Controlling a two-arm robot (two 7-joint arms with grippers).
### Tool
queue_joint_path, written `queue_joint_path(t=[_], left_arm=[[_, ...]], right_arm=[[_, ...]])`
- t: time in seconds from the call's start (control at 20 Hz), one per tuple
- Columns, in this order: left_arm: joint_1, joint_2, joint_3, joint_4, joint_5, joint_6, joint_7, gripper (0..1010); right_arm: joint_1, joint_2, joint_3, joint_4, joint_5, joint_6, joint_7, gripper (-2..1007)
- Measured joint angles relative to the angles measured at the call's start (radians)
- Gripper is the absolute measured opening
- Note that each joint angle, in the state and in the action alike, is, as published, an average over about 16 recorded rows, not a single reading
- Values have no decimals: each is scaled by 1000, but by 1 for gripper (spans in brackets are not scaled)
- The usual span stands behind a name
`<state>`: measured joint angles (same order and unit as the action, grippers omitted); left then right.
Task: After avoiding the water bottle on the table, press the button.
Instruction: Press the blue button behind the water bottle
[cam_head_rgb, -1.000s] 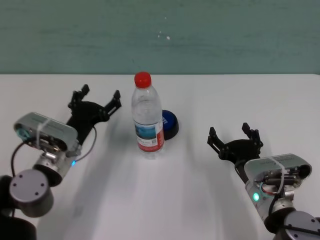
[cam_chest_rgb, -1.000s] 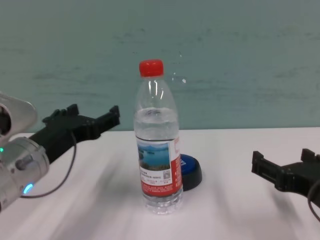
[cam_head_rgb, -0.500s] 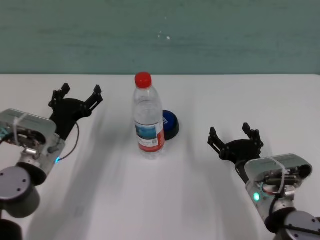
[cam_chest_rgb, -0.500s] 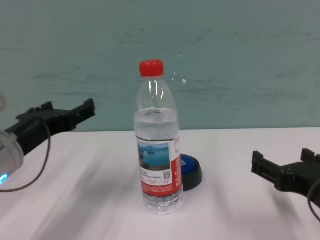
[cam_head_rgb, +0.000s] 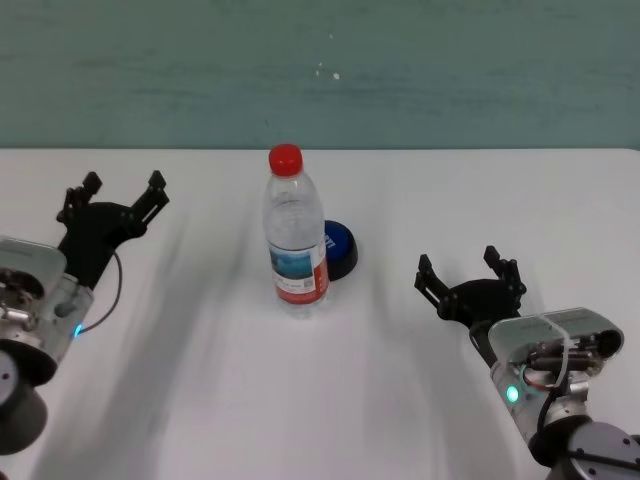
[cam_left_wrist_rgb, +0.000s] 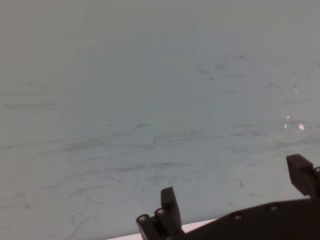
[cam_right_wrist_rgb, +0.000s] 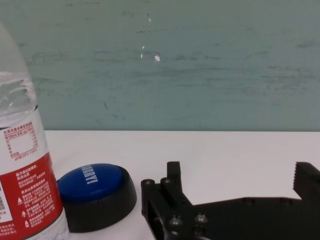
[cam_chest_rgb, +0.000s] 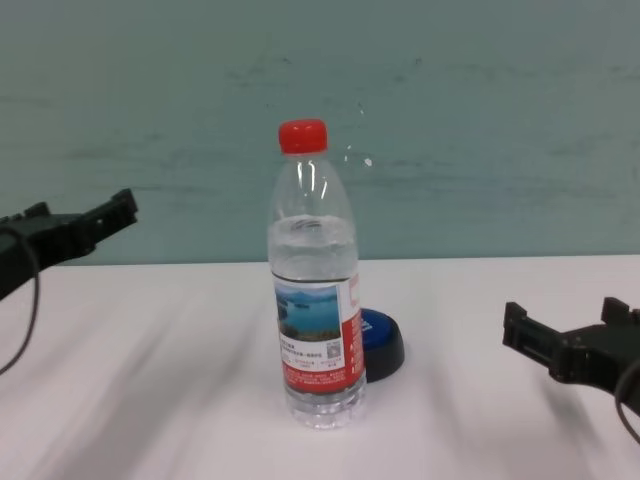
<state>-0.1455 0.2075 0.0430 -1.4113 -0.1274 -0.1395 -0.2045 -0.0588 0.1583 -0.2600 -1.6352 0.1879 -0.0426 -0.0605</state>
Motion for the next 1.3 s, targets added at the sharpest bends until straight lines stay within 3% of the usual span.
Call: queue_joint_path(t=[0.55,1.3], left_arm=[[81,26,-40,-85,-45,16,-13,1010],[174,64,-52,-165,-77,14,-42,1010]], right_arm=[[0,0,0,0,0,0,0,1004],[0,0,0,0,0,0,0,1004]])
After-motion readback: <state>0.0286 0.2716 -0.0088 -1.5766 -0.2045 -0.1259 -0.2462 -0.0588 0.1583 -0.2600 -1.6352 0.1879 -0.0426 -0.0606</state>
